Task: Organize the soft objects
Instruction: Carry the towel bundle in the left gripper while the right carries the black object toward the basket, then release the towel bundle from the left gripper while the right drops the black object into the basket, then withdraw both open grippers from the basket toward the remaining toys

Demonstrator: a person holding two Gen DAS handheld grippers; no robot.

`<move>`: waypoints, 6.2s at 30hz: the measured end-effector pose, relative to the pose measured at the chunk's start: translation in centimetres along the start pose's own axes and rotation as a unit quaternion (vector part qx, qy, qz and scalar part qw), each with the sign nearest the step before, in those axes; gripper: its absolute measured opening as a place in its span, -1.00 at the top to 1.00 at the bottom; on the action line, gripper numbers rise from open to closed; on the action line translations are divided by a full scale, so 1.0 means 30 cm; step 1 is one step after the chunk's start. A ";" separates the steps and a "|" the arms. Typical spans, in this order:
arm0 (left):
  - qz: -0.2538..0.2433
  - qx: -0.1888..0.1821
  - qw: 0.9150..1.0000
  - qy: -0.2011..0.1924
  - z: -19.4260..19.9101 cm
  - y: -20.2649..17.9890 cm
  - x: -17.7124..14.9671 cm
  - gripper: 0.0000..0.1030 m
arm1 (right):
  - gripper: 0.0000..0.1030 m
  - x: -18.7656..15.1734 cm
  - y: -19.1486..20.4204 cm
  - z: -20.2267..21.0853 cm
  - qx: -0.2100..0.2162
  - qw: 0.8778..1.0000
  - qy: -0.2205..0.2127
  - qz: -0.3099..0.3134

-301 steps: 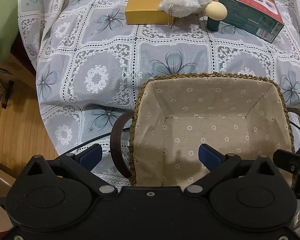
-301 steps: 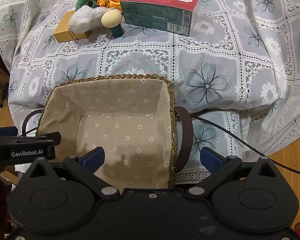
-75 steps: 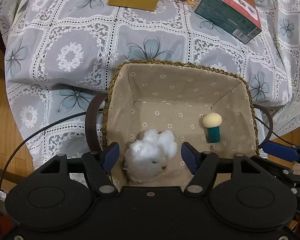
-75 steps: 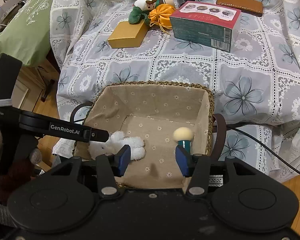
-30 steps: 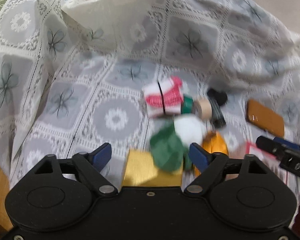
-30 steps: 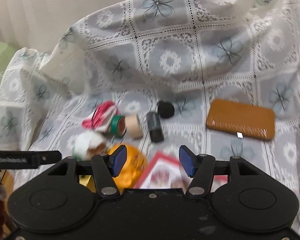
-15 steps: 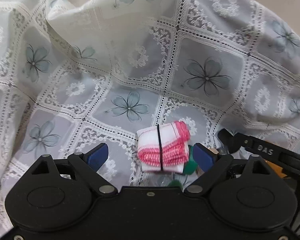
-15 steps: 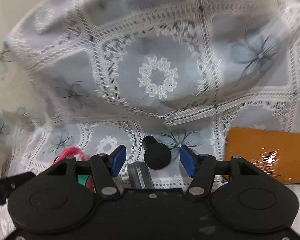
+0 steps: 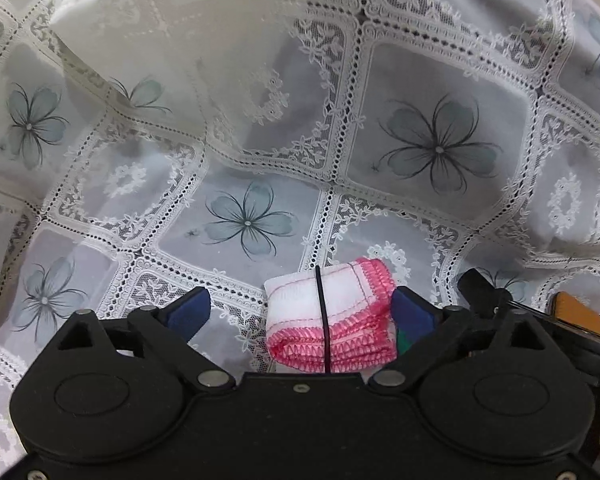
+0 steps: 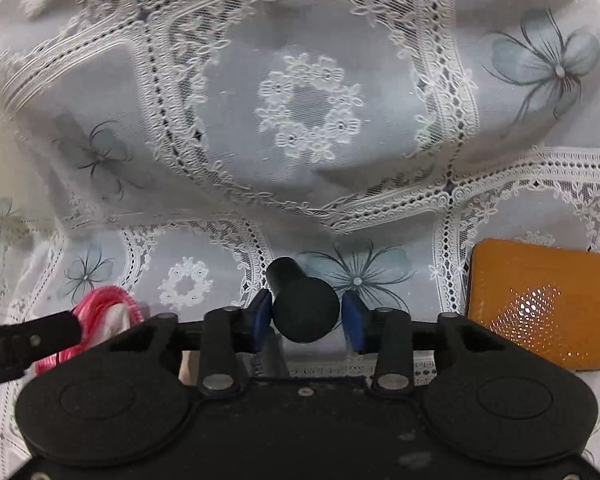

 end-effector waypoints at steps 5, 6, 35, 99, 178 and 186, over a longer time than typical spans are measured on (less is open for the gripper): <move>0.004 -0.003 1.000 -0.002 -0.013 -0.007 -0.001 -0.84 | 0.34 -0.004 0.011 -0.020 -0.004 1.000 0.005 -0.008; 0.005 -0.004 1.000 -0.003 -0.014 -0.008 0.000 -0.84 | 0.35 -0.006 0.012 -0.020 -0.002 1.000 0.003 -0.008; 0.001 -0.039 0.996 -0.080 0.015 -0.001 -0.060 -0.26 | 0.37 -0.045 -0.058 0.116 0.048 0.993 -0.094 -0.049; -0.057 -0.087 0.991 -0.080 0.698 0.181 -0.554 -0.27 | 0.35 -0.407 -0.024 0.817 0.061 0.995 -0.077 0.028; -0.169 -0.045 0.976 0.129 0.631 0.184 -0.856 -0.49 | 0.09 -1.019 0.107 1.024 0.123 0.981 0.143 0.050; -0.166 -0.049 0.979 0.111 0.630 0.172 -0.792 -0.49 | 0.03 -0.962 0.099 0.991 0.128 0.982 0.133 0.035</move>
Point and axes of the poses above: each gripper's, at about its wrist camera, not at the fingertips, and z roughly against the way its jaws point, y to its left, x to its top, the point moved 1 cm from there along -z, roughly the way its jaws point, and after that the axes turned 10 degrees about x, right-handed, at the moved point
